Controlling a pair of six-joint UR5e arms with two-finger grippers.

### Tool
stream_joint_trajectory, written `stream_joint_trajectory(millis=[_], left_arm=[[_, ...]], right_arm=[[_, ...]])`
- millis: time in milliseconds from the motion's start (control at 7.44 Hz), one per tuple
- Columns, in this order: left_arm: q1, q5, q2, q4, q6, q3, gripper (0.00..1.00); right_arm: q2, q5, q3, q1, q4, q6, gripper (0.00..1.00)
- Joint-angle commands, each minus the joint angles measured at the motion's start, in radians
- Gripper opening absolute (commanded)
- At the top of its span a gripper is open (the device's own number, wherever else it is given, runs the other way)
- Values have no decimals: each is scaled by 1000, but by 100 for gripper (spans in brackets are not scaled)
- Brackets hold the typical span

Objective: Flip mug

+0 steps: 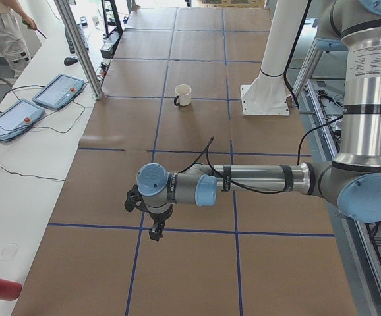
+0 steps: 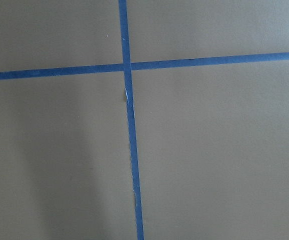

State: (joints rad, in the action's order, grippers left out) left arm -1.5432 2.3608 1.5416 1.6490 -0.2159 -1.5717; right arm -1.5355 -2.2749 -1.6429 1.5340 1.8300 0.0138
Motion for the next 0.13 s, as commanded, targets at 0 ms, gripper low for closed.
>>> stream_joint_trajectory(millis=[0], left_arm=[[0, 0, 0, 0, 0, 2, 100]], right_arm=[[0, 0, 0, 0, 0, 0, 100]])
